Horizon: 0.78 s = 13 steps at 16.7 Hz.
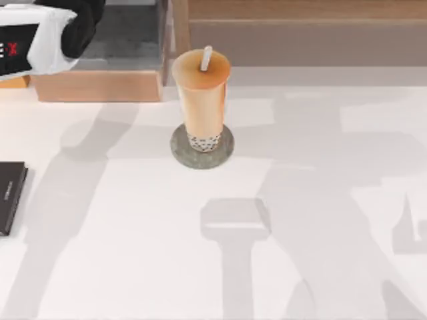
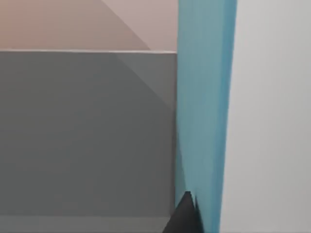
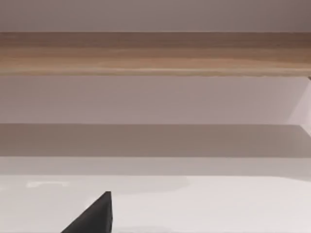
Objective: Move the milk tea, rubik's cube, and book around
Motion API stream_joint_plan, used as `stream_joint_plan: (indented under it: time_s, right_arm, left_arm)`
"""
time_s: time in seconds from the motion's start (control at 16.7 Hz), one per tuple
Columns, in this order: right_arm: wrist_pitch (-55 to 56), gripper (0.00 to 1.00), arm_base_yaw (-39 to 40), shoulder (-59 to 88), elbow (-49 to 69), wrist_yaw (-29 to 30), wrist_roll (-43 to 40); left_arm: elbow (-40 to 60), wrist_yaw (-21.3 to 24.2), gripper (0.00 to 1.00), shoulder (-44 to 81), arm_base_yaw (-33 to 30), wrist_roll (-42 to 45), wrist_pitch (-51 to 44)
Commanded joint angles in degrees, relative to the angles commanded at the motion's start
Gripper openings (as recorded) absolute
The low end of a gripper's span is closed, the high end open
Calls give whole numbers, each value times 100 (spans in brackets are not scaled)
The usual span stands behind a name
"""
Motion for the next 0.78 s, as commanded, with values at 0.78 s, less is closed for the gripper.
stream_joint_plan:
  time_s: [0.78]
  right_arm:
    - [0, 100, 0, 0, 0, 0, 0]
  left_arm:
    - [38, 35, 0, -399, 145, -10, -121]
